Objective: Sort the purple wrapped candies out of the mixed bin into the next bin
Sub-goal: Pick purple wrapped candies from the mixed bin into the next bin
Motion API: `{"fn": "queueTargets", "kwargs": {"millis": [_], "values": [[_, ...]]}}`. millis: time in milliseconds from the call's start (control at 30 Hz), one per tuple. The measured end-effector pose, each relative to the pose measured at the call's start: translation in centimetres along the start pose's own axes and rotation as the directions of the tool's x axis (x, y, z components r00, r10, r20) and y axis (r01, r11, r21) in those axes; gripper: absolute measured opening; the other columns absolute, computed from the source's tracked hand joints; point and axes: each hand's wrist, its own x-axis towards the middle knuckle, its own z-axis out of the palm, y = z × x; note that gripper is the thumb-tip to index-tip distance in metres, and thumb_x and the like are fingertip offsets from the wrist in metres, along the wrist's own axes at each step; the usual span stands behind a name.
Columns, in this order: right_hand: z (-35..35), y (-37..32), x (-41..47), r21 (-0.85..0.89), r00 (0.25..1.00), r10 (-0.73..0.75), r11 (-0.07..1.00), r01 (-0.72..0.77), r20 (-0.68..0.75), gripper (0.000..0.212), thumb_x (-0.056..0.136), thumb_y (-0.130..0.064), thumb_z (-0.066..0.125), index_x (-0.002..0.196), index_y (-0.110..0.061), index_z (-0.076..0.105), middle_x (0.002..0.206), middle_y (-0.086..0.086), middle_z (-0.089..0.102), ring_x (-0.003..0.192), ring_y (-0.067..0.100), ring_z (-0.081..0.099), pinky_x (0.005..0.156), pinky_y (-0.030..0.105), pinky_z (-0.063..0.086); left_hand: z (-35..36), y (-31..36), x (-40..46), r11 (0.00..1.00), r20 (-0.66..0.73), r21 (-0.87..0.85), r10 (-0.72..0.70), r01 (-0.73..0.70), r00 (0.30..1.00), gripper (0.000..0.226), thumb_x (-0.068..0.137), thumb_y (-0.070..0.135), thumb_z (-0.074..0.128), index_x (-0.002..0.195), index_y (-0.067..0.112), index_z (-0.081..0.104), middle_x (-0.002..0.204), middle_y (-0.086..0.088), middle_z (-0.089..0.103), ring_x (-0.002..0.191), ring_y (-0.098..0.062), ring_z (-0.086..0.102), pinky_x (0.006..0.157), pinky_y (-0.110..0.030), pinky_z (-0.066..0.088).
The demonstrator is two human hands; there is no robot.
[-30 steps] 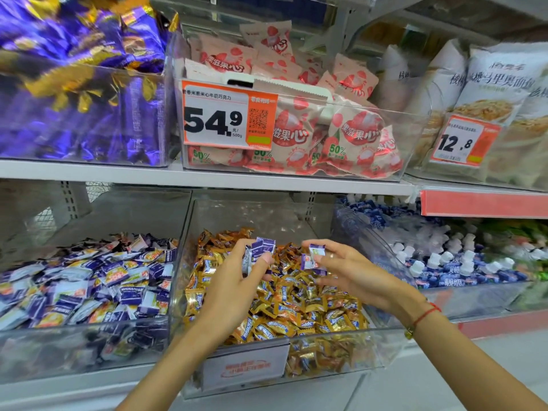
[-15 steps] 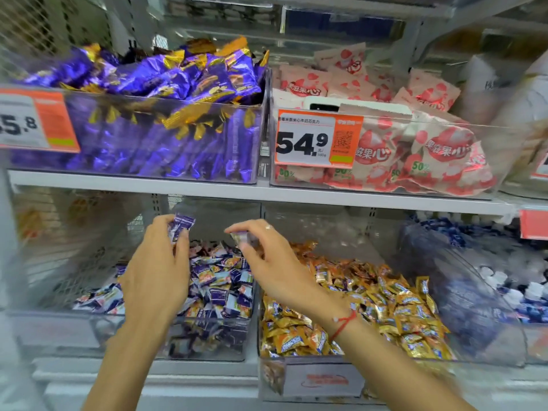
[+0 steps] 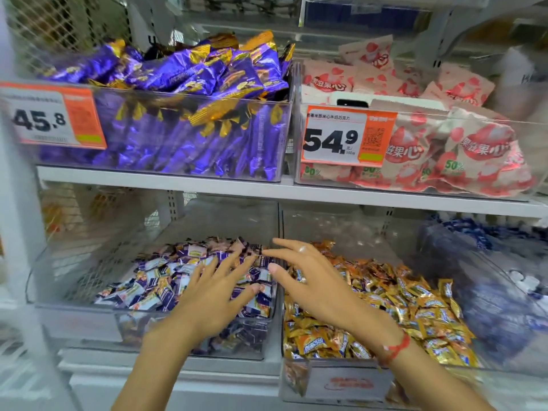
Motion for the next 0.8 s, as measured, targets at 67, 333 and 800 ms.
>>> {"fn": "queueTargets", "kwargs": {"millis": [67, 333, 800], "values": [[-0.6, 1.0, -1.3, 0.017, 1.000, -0.006, 1.000, 0.006, 0.003, 0.038, 0.100, -0.044, 0.041, 0.137, -0.039, 0.049, 0.149, -0.019, 0.035, 0.139, 0.002, 0.026, 0.115, 0.029, 0.024, 0.3, -0.5, 1.2, 0.999, -0.003, 0.040, -0.035, 0.035, 0.999, 0.074, 0.082, 0.076, -0.004, 0.149, 0.048, 0.003, 0.160, 0.017, -0.010, 0.149, -0.019, 0.000, 0.120, -0.042, -0.003], [-7.2, 9.3, -6.0, -0.029, 0.973, 0.167, 0.984, -0.173, -0.158, 0.024, 0.093, -0.025, 0.061, 0.106, -0.045, 0.063, 0.110, -0.024, 0.062, 0.097, -0.007, 0.056, 0.086, 0.027, 0.046, -0.7, 2.8, 0.9, 0.993, -0.430, -0.007, -0.109, 0.118, 0.896, 0.057, 0.097, 0.058, 0.024, 0.143, 0.031, 0.044, 0.150, -0.007, 0.040, 0.139, -0.034, 0.031, 0.113, -0.049, 0.028], [-4.7, 16.8, -2.4, -0.055, 0.890, 0.423, 0.906, -0.420, 0.172, 0.038, 0.099, -0.017, 0.042, 0.134, -0.026, 0.055, 0.132, 0.001, 0.060, 0.113, 0.022, 0.060, 0.100, 0.037, 0.047, 5.1, 14.9, 4.2, 0.957, 0.038, 0.076, 0.277, -0.280, 0.960, 0.045, 0.105, 0.033, 0.029, 0.150, 0.030, 0.029, 0.157, 0.010, 0.025, 0.146, -0.011, 0.015, 0.118, -0.028, 0.009]]}}
